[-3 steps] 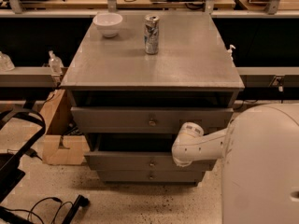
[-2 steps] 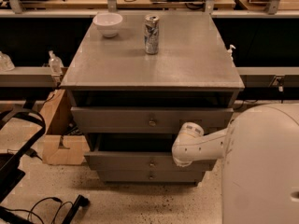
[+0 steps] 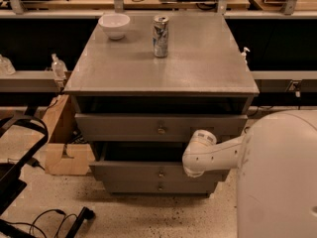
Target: Open middle drawer
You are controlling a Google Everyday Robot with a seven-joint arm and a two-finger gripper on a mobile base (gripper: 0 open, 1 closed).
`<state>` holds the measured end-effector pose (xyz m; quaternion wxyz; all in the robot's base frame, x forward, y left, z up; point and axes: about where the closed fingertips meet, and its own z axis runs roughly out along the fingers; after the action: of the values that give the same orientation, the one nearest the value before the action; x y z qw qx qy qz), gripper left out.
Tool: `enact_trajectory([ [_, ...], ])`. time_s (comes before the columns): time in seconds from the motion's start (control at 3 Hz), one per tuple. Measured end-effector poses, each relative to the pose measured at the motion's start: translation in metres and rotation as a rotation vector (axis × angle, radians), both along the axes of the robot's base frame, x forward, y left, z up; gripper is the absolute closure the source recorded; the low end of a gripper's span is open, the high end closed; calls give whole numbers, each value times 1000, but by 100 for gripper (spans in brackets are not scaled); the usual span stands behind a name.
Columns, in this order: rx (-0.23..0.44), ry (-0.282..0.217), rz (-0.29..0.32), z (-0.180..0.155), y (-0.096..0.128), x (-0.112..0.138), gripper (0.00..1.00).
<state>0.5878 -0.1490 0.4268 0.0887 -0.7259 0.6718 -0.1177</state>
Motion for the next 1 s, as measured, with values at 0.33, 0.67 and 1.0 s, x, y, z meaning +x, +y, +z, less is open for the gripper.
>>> enact_trajectory([
  [0.33,0,6,-1,2,-1,-4,100],
  [0.67,1,34,8,8,-1,-21,98],
  [1.0,2,34,8,8,-1,-21,75],
])
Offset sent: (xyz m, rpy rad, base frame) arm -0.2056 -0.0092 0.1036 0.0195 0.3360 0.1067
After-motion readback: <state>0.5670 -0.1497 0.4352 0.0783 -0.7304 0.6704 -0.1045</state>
